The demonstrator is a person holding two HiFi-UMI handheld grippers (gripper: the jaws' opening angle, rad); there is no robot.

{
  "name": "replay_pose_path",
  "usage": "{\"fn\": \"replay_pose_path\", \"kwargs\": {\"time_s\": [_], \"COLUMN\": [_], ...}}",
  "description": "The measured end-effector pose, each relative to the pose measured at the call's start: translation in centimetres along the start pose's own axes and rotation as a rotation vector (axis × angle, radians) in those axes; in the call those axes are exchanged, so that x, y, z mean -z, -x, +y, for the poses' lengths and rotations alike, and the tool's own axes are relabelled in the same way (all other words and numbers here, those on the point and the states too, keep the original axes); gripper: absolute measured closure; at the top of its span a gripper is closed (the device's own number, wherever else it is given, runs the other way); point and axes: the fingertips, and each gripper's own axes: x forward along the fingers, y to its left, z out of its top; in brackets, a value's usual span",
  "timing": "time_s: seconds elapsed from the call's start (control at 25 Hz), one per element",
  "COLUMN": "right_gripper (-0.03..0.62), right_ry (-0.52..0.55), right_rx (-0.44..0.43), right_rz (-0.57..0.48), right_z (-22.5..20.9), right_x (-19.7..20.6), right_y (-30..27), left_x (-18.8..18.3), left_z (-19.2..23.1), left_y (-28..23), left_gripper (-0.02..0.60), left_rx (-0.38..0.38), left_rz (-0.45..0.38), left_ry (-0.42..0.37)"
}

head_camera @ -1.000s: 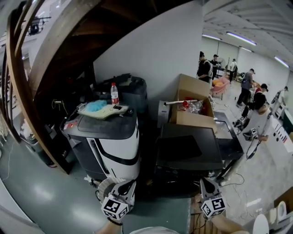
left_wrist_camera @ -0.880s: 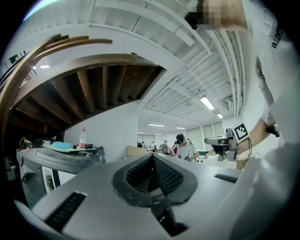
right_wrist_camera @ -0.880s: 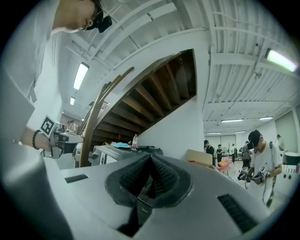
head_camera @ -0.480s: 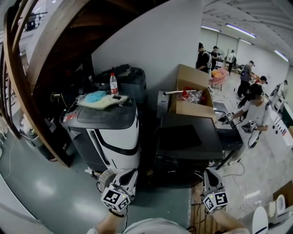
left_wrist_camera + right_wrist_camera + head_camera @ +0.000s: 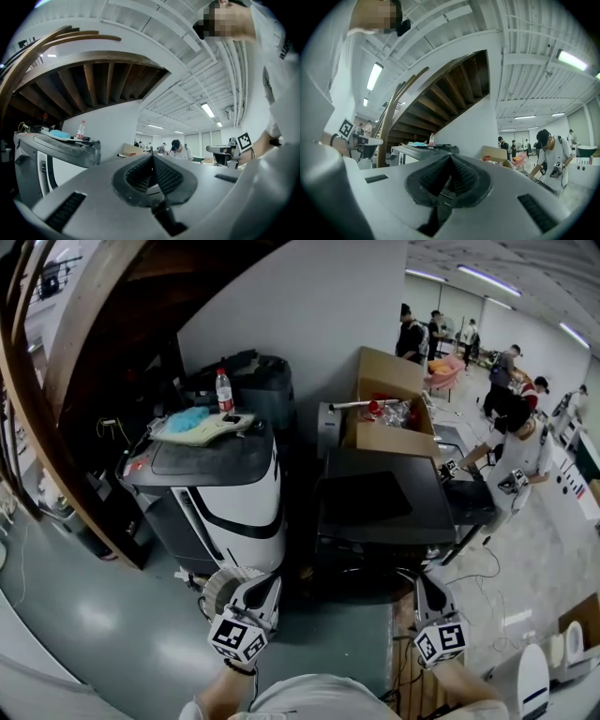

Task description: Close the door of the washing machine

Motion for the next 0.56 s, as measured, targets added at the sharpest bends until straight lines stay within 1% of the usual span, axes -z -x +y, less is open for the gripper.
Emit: {"fn": "replay_pose_path", "kwargs": {"time_s": [0.32,0.56], "right_gripper": [0.585,0.585], "right_ry": [-0.006,-0.001], "right_rx": [0.000,-0.010], "right_rz": [0.008,0.011], "right_z": [-0.08,0.02], "right_x": [0.32,0.43], "right_y": [0.69,0.24], "left_x": [0.72,0.95], "left_z": [-0.84,-0.46], "left_y": [0.01,0.14], "left_gripper": [0.578,0.578], "left_rx": [0.008,-0.015], "left_rz": [0.010,0.006], "left_ry": [0.009,0.010]}}
